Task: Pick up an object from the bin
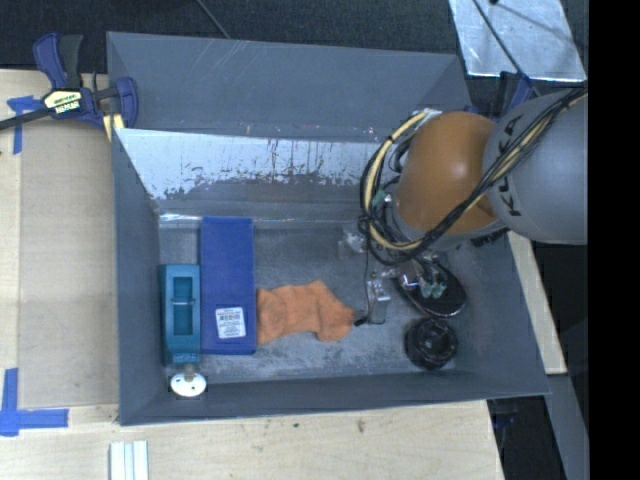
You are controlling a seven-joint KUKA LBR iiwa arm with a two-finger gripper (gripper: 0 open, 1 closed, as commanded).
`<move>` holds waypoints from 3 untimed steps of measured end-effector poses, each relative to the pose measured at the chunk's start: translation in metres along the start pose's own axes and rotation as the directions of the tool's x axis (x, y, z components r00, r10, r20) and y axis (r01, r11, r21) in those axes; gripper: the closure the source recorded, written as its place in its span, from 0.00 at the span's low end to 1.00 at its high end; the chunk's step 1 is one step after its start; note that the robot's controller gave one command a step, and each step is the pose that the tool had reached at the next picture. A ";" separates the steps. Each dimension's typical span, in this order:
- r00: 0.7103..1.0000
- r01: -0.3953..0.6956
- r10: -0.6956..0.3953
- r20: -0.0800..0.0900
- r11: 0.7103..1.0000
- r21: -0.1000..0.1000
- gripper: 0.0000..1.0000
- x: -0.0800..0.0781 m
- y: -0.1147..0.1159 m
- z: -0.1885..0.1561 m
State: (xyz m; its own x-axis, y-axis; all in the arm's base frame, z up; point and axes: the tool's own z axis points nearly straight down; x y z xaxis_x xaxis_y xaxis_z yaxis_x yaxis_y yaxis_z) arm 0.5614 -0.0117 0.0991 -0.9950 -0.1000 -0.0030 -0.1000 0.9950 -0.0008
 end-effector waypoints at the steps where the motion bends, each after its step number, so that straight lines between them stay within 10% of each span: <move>1: 0.995 -0.103 0.103 0.000 0.995 -0.001 0.00 -0.005 0.050 -0.018; 3: 0.986 -0.169 0.169 -0.003 0.986 0.000 0.00 0.005 0.074 0.030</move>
Offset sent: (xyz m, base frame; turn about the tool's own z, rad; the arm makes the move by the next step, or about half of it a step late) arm -0.0183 0.0769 0.0023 0.1869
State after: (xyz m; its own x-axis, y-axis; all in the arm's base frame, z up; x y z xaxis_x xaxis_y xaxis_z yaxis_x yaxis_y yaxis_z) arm 0.5494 0.0610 0.0689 -0.9976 0.0698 0.0004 0.0698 0.9976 -0.0005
